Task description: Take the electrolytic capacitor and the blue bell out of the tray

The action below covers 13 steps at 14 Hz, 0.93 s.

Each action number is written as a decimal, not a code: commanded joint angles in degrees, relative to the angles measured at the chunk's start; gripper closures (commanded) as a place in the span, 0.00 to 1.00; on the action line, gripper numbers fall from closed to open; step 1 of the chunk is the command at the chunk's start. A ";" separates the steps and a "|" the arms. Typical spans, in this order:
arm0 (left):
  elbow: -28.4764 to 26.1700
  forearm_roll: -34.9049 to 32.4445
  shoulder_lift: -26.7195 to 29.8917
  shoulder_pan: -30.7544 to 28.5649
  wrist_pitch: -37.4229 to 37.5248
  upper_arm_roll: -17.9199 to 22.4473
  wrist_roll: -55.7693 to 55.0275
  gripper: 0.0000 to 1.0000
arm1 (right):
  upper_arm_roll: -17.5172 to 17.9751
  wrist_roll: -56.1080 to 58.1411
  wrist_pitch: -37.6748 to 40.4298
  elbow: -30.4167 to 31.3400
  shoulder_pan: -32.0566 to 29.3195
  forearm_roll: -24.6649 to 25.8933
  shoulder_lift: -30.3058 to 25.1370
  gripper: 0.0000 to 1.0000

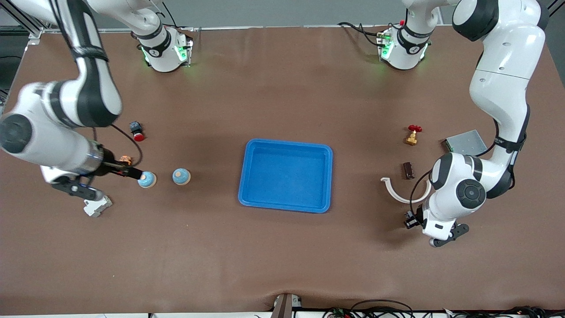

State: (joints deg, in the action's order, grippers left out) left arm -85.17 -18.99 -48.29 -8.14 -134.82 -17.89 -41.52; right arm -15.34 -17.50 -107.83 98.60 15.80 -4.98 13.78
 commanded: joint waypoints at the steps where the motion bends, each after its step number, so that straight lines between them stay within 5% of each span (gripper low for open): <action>1: 1.32 -1.13 -0.49 0.67 -0.27 0.49 0.12 0.00 | -5.91 5.18 5.41 -2.78 -0.24 1.03 -3.32 0.00; 6: 1.32 -2.97 1.17 -1.43 -0.18 0.49 3.62 0.00 | -11.47 12.84 28.44 -14.13 -0.33 1.02 -6.11 0.00; 13: 0.18 -2.28 7.93 -11.44 9.73 -0.47 26.10 0.00 | -10.86 15.83 33.57 -13.52 -0.86 1.12 -15.27 0.00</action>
State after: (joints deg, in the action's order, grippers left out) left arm -83.13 -21.09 -44.58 -17.11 -129.63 -17.62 -21.32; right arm -26.99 -2.58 -74.36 83.91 14.84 -4.45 -0.16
